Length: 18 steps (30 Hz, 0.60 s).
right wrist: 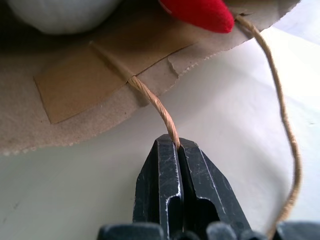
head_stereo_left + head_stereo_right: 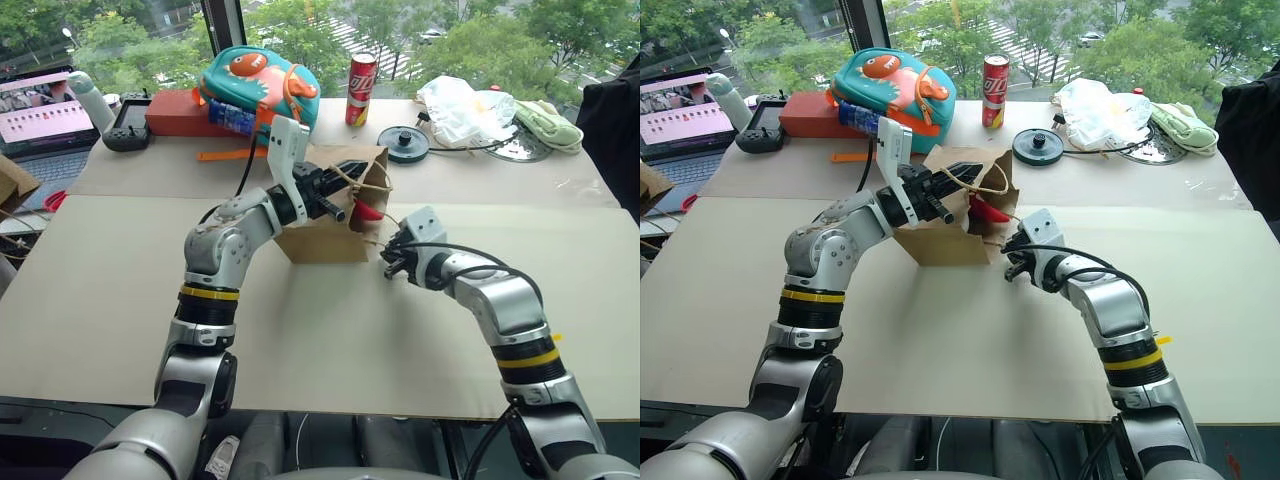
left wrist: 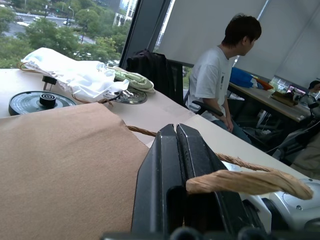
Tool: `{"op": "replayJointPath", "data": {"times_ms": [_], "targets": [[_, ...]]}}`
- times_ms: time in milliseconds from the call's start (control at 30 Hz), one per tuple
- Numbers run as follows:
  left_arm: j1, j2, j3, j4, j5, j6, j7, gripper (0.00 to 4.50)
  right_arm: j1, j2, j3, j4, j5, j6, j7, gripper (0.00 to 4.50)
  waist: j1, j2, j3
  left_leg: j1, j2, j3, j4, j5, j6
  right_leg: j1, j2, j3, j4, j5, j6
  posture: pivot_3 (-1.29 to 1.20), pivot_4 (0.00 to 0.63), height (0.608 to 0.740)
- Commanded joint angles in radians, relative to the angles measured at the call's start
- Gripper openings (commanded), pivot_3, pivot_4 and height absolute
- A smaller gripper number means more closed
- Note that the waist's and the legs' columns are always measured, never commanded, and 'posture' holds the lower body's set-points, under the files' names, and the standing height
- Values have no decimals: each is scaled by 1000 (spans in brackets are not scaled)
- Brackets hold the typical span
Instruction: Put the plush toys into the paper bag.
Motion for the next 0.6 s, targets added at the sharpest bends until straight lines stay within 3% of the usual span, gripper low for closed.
{"op": "replayJointPath", "data": {"times_ms": [33, 300, 433, 600], "targets": [[-25, 1, 12, -22, -23, 2, -9, 0, -7, -7, -73, -138, 44, 75, -13, 26, 0, 0, 0, 0, 0, 0, 0, 0, 0, 0, 0, 0, 0, 0, 0, 0, 150, 739], [-23, -49, 77, -68, -196, 75, -58, 0, -28, -94, -192, -554, 155, 402, -31, 26, 2, 0, 0, -1, 0, -1, 0, 0, 0, 0, 0, -1, 0, 0, 0, 0, 150, 739], [-5, -83, 131, -43, -248, 60, -32, 0, -74, -191, -201, -659, 156, 530, -46, 26, 2, 0, 0, -1, 0, -1, 0, 0, 0, 0, 0, -1, -1, 0, 0, 0, 150, 739], [31, -95, 143, -1, -267, 68, -44, 0, -141, -225, -193, -716, 179, 635, -55, 26, -3, 0, 0, 1, 0, 0, 0, 0, 0, 0, 0, 0, 0, 0, 0, 0, 150, 739]]}}
